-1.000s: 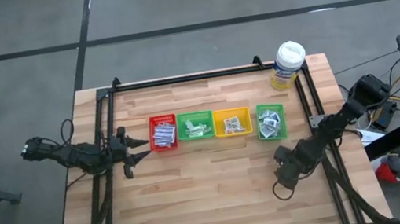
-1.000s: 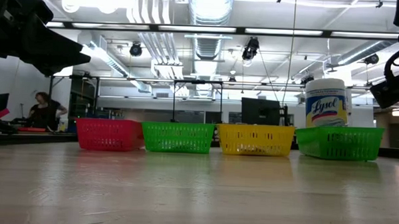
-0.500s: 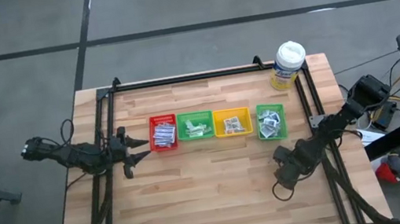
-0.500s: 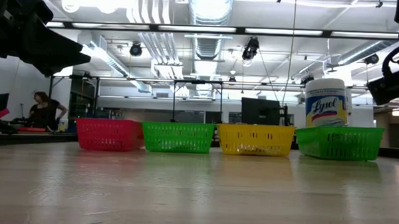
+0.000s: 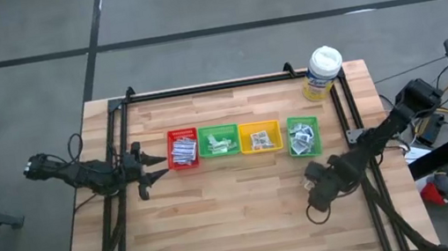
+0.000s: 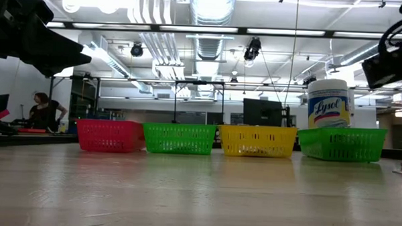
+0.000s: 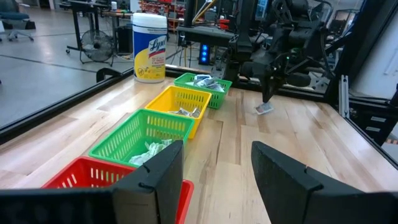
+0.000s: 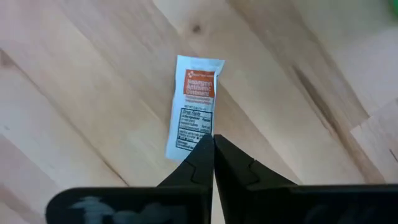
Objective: Pick & Place First Aid Supplies
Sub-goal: Put the orange ointment pack into the yellow bin
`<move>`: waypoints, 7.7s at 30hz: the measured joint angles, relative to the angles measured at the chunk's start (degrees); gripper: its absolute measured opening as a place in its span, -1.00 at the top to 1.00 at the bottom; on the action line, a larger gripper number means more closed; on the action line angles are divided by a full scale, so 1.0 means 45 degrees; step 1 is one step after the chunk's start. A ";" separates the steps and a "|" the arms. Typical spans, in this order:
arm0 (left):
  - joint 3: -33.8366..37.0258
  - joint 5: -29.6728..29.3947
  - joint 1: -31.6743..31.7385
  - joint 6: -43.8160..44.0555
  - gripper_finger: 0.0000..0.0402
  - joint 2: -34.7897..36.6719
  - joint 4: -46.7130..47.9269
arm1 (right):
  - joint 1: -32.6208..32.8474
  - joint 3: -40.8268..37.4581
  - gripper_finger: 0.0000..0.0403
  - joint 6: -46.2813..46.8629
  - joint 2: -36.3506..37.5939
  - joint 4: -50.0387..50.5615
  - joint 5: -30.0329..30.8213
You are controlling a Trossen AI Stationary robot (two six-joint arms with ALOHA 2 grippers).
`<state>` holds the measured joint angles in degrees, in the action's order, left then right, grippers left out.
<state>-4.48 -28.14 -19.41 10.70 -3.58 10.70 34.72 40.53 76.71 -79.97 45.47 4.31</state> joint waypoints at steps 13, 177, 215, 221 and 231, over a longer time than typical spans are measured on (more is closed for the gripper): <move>0.0002 0.0000 -0.0003 0.0000 0.06 0.0001 0.0000 | 0.0000 -0.0010 0.96 0.0188 0.0566 0.0019 0.0423; -0.0002 0.0002 0.0000 0.0000 0.06 -0.0043 -0.0029 | -0.0219 0.5201 0.01 -0.5412 -0.5824 0.3950 0.0086; 0.0002 0.0004 0.0002 0.0000 0.06 -0.0048 -0.0039 | -0.1323 0.2943 0.87 -0.5516 -0.4267 0.1415 -0.1259; 0.0002 0.0005 0.0002 0.0000 0.06 -0.0048 -0.0039 | -0.1350 0.2968 0.96 -0.5596 -0.3869 0.1478 -0.1009; 0.0002 0.0000 -0.0003 0.0000 0.06 -0.0048 -0.0034 | -0.1343 0.3394 0.96 -0.5723 -0.2170 0.1437 -0.0413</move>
<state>-4.47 -28.14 -19.42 10.70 -3.79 10.54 28.68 55.81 50.96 -89.74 51.94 2.46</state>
